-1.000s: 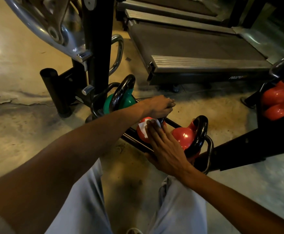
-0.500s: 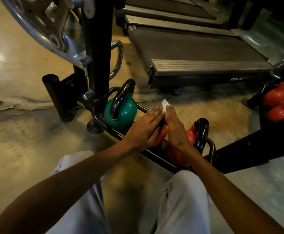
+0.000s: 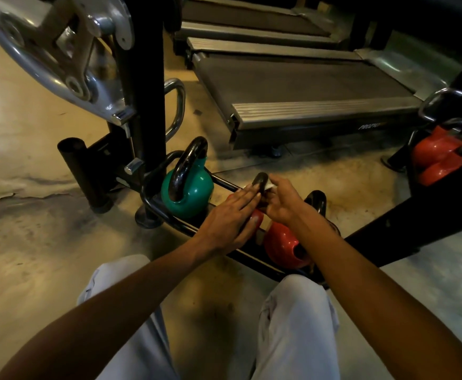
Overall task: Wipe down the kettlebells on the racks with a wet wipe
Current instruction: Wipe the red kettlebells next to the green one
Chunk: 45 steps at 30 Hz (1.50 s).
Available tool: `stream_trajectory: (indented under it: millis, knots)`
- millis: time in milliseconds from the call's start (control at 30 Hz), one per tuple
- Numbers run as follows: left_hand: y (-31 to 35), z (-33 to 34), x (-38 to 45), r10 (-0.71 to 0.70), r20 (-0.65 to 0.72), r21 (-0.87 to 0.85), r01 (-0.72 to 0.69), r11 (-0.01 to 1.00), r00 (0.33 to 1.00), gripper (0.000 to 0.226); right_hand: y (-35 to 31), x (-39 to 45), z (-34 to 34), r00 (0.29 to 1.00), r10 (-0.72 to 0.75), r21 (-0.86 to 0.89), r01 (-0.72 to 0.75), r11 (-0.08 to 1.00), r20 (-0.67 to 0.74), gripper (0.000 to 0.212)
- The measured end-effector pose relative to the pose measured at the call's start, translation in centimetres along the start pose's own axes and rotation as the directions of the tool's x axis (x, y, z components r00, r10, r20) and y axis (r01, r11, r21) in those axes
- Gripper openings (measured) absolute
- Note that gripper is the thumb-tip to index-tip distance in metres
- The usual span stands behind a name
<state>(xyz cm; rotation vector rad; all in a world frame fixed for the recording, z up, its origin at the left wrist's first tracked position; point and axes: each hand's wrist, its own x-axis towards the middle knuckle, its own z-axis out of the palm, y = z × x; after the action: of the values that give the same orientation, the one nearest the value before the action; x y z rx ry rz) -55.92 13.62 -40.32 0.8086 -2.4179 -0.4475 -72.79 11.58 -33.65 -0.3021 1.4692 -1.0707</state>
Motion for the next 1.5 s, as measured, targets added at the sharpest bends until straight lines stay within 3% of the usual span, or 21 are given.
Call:
stream_trajectory:
  millis: [167,367,467,567,700,800,933,1000,1100,1200,1267,1333,1433,1500]
  knots:
    - [0.3,-0.1,0.2,-0.053,-0.007,-0.023,0.053,0.998,0.999,0.061,1.9,-0.7,-0.1,0.997,-0.012,-0.113,0.003,0.994,-0.074,0.03]
    - [0.8,0.4,0.1,-0.102,-0.069,-0.082,0.096,0.992,0.992,0.055,4.6,-2.4,-0.4,0.995,0.019,-0.088,-0.027,0.996,-0.097,0.03]
    - [1.1,0.7,0.1,-0.12,-0.083,-0.094,0.112,0.989,0.989,0.054,4.8,-2.8,-0.4,0.965,-0.122,-0.158,0.086,0.984,-0.233,0.019]
    - [1.8,0.6,0.3,-0.129,-0.083,-0.087,0.122,0.989,0.988,0.056,3.8,-2.9,-0.8,0.905,-0.253,-0.238,0.178,0.955,-0.342,0.026]
    - [3.3,0.2,0.9,-0.131,-0.083,-0.055,0.127,0.99,0.988,0.059,1.5,-5.4,-2.7,0.918,-0.293,-0.009,0.302,0.953,-0.267,0.031]
    - [4.4,0.0,1.7,-0.128,-0.053,-0.08,0.123,0.989,0.99,0.067,0.0,-7.9,-4.2,0.921,-0.345,0.173,0.375,0.911,-0.182,0.022]
    - [6.6,0.6,2.4,-0.037,-0.027,-0.114,0.034,0.993,0.999,0.064,-1.7,-10.2,-6.6,0.928,-0.34,0.25,0.369,0.895,-0.151,0.025]
    - [7.8,1.4,2.3,0.025,-0.004,-0.103,-0.025,0.994,1.0,0.061,-2.1,-10.4,-7.7,0.914,-0.368,0.202,0.398,0.895,-0.169,0.023]
    - [9.0,2.8,2.3,0.093,0.044,-0.073,-0.089,0.993,0.995,0.061,-2.3,-9.6,-8.8,0.836,-0.487,-0.055,0.49,0.87,-0.252,0.028]
    - [9.8,3.6,1.9,0.091,0.096,-0.061,-0.086,0.994,0.991,0.061,-2.4,-8.6,-10.4,0.657,-0.715,-0.458,0.573,0.68,-0.238,0.02]
    - [10.2,3.8,1.6,0.099,0.125,-0.054,-0.093,0.994,0.987,0.061,-2.6,-8.1,-11.6,0.544,-0.83,-0.646,0.59,0.484,-0.125,0.021]
    - [10.5,3.8,1.4,0.112,0.128,-0.029,-0.109,0.994,0.985,0.062,-2.6,-7.7,-12.5,0.48,-0.877,-0.758,0.571,0.315,-0.004,0.025]
    - [11.1,3.8,1.8,0.168,0.114,-0.009,-0.168,0.986,0.979,0.063,-1.8,-6.0,-14.1,0.469,-0.854,-0.853,0.518,0.061,0.224,0.035]
    - [11.8,4.1,1.9,0.163,0.109,-0.025,-0.162,0.987,0.981,0.062,-1.1,-5.1,-15.2,0.549,-0.759,-0.863,0.505,-0.032,0.349,0.041]
